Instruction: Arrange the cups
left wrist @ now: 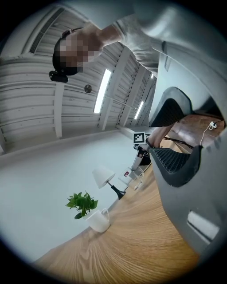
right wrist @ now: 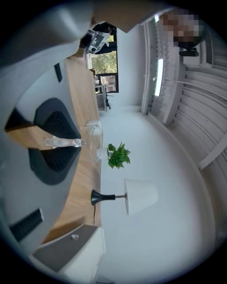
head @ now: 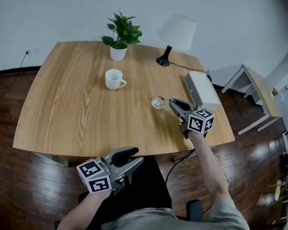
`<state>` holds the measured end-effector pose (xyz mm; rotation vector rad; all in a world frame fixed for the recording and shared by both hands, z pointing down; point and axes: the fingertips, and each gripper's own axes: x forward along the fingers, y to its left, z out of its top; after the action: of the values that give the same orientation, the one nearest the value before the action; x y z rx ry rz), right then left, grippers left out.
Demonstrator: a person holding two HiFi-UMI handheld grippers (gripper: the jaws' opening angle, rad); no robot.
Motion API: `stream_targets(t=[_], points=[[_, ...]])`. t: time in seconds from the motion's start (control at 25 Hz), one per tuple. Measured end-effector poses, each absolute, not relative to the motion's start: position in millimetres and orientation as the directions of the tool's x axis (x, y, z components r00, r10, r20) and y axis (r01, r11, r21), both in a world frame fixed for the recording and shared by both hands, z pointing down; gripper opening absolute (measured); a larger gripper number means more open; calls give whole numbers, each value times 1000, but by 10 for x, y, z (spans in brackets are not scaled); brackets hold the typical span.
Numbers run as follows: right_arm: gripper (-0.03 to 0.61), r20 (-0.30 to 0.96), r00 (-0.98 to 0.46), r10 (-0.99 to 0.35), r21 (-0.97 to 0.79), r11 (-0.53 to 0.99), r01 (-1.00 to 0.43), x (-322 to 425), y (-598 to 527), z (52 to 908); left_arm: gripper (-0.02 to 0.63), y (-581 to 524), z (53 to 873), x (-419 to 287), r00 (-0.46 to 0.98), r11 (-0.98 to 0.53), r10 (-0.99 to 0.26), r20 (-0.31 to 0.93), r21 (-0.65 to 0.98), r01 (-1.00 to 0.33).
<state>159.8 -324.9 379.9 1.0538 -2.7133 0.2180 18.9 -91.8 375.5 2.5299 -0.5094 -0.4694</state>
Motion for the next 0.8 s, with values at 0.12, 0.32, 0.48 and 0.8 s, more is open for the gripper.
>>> stream_targets(t=[0.12, 0.32, 0.48, 0.8], points=[[64, 226, -685, -693, -63, 692, -720, 2059, -3291, 3624, 158, -915, 3824, 265, 878, -801, -427, -218, 541, -255], [64, 191, -561, -805, -16, 569, -822, 2967, -3661, 3223, 158, -924, 3876, 325, 884, -799, -418, -208, 547, -249], [64, 185, -417, -890, 31, 429, -903, 3666, -4191, 2925, 158, -925, 3862, 306, 883, -801, -421, -206, 541, -256], [64, 276, -241, -931, 91, 275, -957, 4345, -4825, 3106, 158, -941, 3879, 297, 884, -801, -423, -200, 538, -262]])
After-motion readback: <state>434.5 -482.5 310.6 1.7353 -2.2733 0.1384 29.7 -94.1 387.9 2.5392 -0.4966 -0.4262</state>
